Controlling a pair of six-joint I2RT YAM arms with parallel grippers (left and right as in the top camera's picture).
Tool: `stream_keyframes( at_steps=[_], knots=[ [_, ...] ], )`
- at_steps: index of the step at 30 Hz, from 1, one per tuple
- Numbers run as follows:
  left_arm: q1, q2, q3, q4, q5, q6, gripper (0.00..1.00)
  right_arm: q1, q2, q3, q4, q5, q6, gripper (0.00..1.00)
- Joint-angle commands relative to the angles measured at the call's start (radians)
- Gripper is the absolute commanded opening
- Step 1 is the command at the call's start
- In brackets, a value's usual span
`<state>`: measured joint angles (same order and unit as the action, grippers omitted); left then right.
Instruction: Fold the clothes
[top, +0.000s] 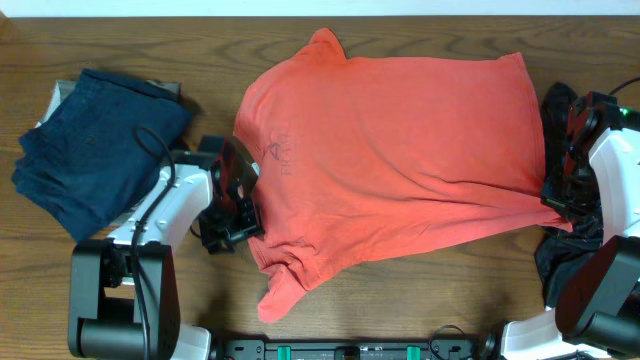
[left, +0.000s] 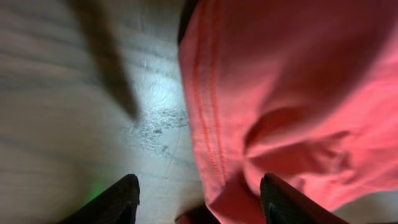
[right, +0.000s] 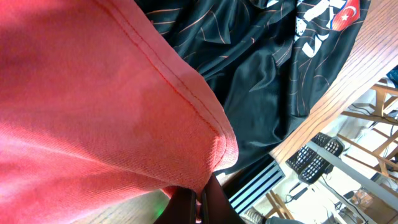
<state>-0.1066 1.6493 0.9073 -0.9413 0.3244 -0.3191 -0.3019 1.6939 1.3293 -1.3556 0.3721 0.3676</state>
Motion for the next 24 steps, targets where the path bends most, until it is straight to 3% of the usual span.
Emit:
stream_keyframes(
  at_steps=[1, 10, 11, 13, 14, 17, 24],
  knots=[
    [-0.007, 0.012, -0.071, 0.033, 0.095, -0.019, 0.64, -0.005, -0.010, -0.001, 0.003, 0.005, 0.010, 0.01],
    [-0.081, 0.011, -0.172, 0.113, 0.226, -0.020, 0.60, -0.005, -0.010, -0.001, 0.008, 0.005, 0.009, 0.01],
    [-0.087, 0.011, -0.172, 0.114, 0.226, -0.020, 0.53, -0.005, -0.010, -0.001, 0.008, 0.005, 0.009, 0.01],
    [-0.090, 0.011, -0.172, 0.123, 0.225, -0.020, 0.27, -0.005, -0.010, -0.001, 0.007, 0.005, 0.009, 0.01],
    [-0.090, 0.011, -0.172, 0.128, 0.225, -0.023, 0.08, -0.005, -0.010, -0.001, 0.007, 0.005, 0.010, 0.01],
    [-0.072, 0.009, -0.154, 0.120, 0.224, -0.024, 0.06, -0.005, -0.010, -0.001, 0.006, 0.002, 0.001, 0.01],
    [0.013, -0.097, 0.023, -0.139, 0.067, 0.037, 0.06, -0.008, -0.013, -0.001, 0.010, -0.071, -0.025, 0.01]
  ],
)
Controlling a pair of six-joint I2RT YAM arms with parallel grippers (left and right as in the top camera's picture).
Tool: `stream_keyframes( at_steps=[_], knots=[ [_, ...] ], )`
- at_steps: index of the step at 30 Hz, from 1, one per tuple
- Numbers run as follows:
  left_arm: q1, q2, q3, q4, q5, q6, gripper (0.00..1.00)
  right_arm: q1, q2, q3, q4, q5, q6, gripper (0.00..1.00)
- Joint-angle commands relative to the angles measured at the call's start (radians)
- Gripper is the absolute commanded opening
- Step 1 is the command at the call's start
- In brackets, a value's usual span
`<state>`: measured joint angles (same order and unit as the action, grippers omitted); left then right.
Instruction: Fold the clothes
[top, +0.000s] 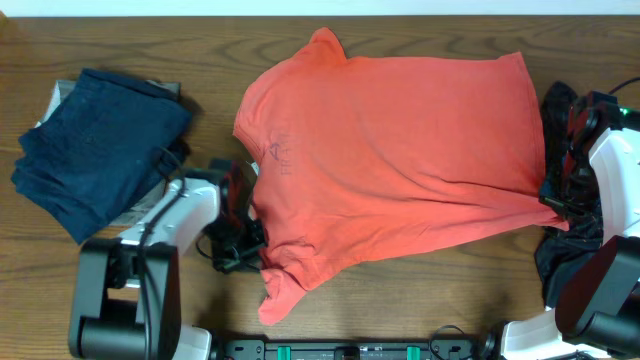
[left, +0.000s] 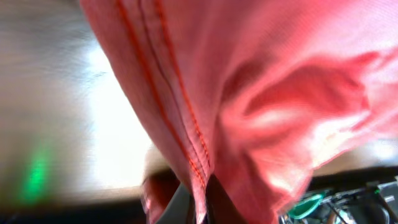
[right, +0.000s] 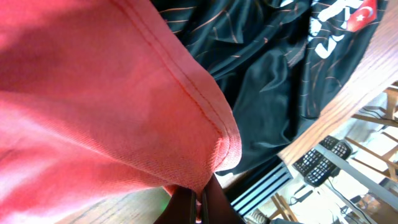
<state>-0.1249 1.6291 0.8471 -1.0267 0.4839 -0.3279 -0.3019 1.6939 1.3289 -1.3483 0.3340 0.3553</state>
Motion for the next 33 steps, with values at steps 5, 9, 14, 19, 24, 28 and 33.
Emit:
stream_keyframes(
  at_steps=[5, 9, 14, 19, 24, 28, 33],
  knots=[
    [0.116, -0.271, 0.182, -0.180, -0.115, 0.065, 0.06, -0.026, -0.035, -0.001, 0.005, -0.087, -0.013, 0.01],
    [0.195, -0.431, 0.189, -0.215, -0.115, 0.065, 0.06, -0.047, -0.071, -0.001, -0.008, -0.100, -0.016, 0.01],
    [0.281, -0.562, 0.189, -0.277, -0.114, 0.064, 0.06, -0.060, -0.118, -0.002, -0.052, -0.099, -0.022, 0.01],
    [0.333, -0.619, 0.189, -0.310, -0.091, 0.064, 0.06, -0.060, -0.152, -0.002, -0.083, -0.100, -0.027, 0.01],
    [0.360, -0.615, 0.189, -0.141, 0.011, 0.038, 0.06, -0.059, -0.153, -0.003, -0.008, -0.147, -0.051, 0.01],
    [0.360, -0.567, 0.189, 0.028, 0.010, -0.043, 0.06, -0.058, -0.149, -0.003, 0.136, -0.241, -0.103, 0.02],
    [0.332, -0.445, 0.188, 0.202, 0.011, -0.064, 0.06, -0.056, -0.124, -0.003, 0.291, -0.320, -0.135, 0.03]
  ],
)
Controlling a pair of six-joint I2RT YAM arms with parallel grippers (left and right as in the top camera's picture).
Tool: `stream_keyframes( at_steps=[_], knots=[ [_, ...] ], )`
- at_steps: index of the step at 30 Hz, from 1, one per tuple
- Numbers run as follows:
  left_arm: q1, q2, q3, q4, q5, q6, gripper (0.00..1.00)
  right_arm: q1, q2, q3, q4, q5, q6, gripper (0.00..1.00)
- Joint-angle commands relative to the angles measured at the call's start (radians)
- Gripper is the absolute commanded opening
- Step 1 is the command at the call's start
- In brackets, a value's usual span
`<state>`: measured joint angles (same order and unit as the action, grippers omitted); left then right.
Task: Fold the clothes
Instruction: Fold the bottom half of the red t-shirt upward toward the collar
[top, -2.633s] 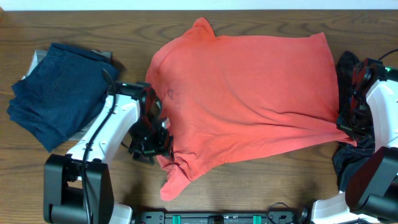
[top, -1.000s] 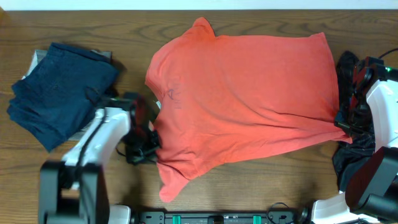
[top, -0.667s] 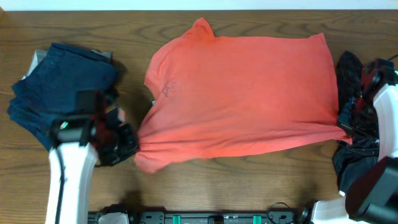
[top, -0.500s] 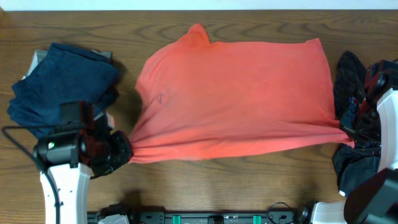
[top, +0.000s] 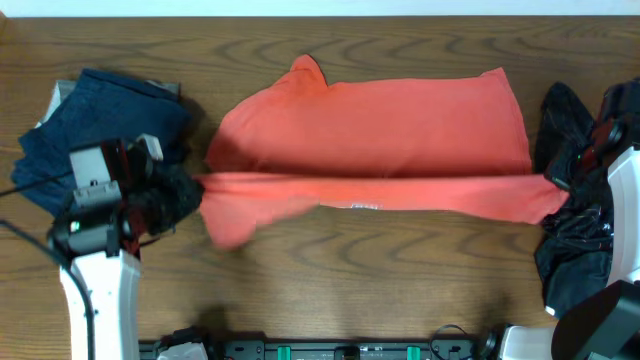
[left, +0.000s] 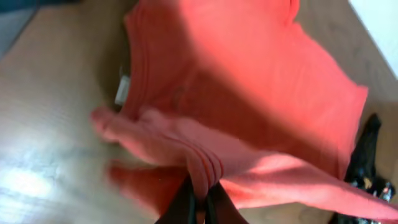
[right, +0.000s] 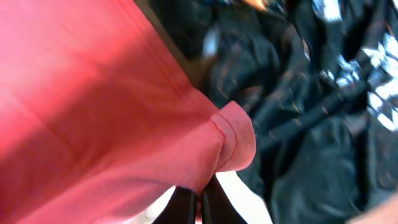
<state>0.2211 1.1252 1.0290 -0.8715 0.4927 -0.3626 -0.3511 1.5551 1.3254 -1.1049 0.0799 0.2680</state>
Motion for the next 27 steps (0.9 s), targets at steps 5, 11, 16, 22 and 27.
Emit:
stream_keyframes(
  at_steps=[5, 11, 16, 22, 27],
  knots=[
    [-0.062, 0.206, 0.006, 0.239, 0.001, -0.028, 0.06, 0.021, 0.080, 0.000, 0.179, -0.119, -0.068, 0.03],
    [-0.071, 0.348, 0.006, 0.407, 0.001, -0.029, 0.06, 0.068, 0.193, 0.000, 0.320, -0.123, -0.070, 0.06],
    [-0.075, 0.440, 0.006, 0.453, 0.001, -0.036, 0.06, 0.098, 0.270, 0.000, 0.436, -0.152, -0.093, 0.14],
    [-0.074, 0.465, 0.006, 0.432, 0.002, -0.022, 0.62, 0.097, 0.284, 0.002, 0.475, -0.148, -0.090, 0.33],
    [-0.074, 0.457, 0.006, 0.279, -0.027, 0.029, 0.63, 0.082, 0.278, 0.000, 0.369, -0.147, -0.106, 0.33]
  ],
)
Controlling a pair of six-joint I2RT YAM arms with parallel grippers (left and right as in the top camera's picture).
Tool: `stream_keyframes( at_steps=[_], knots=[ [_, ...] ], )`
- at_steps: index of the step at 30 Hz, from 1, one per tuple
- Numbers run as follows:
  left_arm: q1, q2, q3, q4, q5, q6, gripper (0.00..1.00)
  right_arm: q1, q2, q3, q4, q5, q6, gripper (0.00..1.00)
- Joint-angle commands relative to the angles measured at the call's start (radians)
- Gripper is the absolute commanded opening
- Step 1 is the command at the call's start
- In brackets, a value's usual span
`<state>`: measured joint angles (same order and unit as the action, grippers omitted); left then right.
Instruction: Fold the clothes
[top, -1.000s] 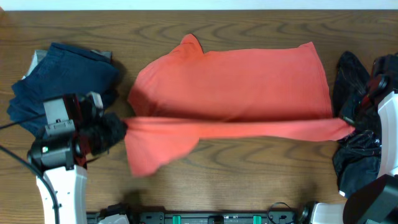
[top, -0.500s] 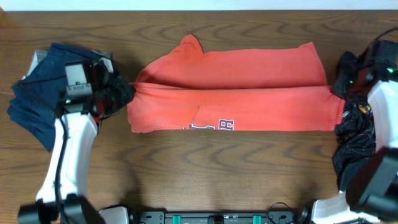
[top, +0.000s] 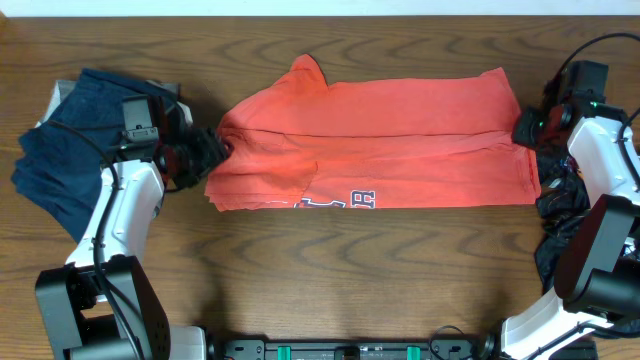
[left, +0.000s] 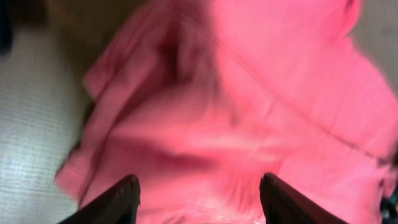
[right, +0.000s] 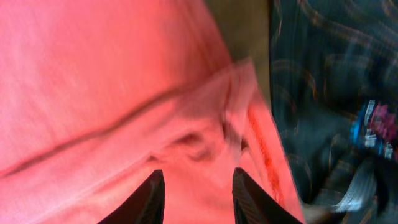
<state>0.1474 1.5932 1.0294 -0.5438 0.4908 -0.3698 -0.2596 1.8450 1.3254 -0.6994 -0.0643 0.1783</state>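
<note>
The orange-red T-shirt (top: 370, 140) lies folded in half lengthwise across the middle of the table, white lettering showing on its near edge. My left gripper (top: 215, 152) stands open at the shirt's left end, its fingers (left: 118, 199) spread over the cloth (left: 236, 112) with nothing held. At the shirt's right end my right gripper (top: 522, 130) is open too, fingers (right: 152, 193) apart above the folded hem (right: 205, 130).
A folded dark blue garment (top: 90, 140) lies on a grey box at the far left. A heap of black clothing (top: 570, 210) sits at the right edge, beside the shirt's end; its printed fabric (right: 336, 93) shows in the right wrist view.
Both grippers have opened and let go of the shirt. The lifted near edge now lies over the far half, and both grippers sit farther back at the shirt's ends.
The shirt lay spread out, my right gripper shut on its near right corner and my left open at its near left edge. Then the left shut on that edge. Then both held the edge taut above the table. Now it lies folded and released.
</note>
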Motion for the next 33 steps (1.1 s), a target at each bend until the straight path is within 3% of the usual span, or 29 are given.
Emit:
stream_keyframes(
  at_steps=[1, 4, 14, 20, 24, 27, 33],
  knots=[
    [-0.002, -0.011, 0.004, -0.084, -0.049, 0.036, 0.63, -0.010, -0.010, -0.002, -0.061, -0.003, -0.032, 0.32],
    [-0.003, -0.011, -0.018, -0.129, -0.137, 0.036, 0.63, -0.007, -0.008, -0.038, -0.098, 0.000, -0.064, 0.30],
    [-0.003, -0.011, -0.182, 0.024, -0.144, 0.036, 0.66, -0.003, -0.008, -0.277, 0.093, 0.061, -0.071, 0.31],
    [-0.003, -0.011, -0.255, 0.121, -0.139, 0.050, 0.60, -0.003, -0.008, -0.307, 0.092, 0.116, -0.067, 0.21],
    [-0.003, -0.011, -0.277, 0.169, -0.137, 0.063, 0.42, -0.003, -0.008, -0.307, 0.063, 0.143, -0.037, 0.13],
    [-0.003, -0.011, -0.277, 0.167, -0.137, 0.063, 0.09, -0.003, -0.008, -0.307, 0.016, 0.143, -0.019, 0.11],
    [-0.003, -0.011, -0.277, 0.140, -0.137, 0.063, 0.06, -0.004, -0.008, -0.307, -0.099, 0.152, 0.003, 0.08]
  ],
)
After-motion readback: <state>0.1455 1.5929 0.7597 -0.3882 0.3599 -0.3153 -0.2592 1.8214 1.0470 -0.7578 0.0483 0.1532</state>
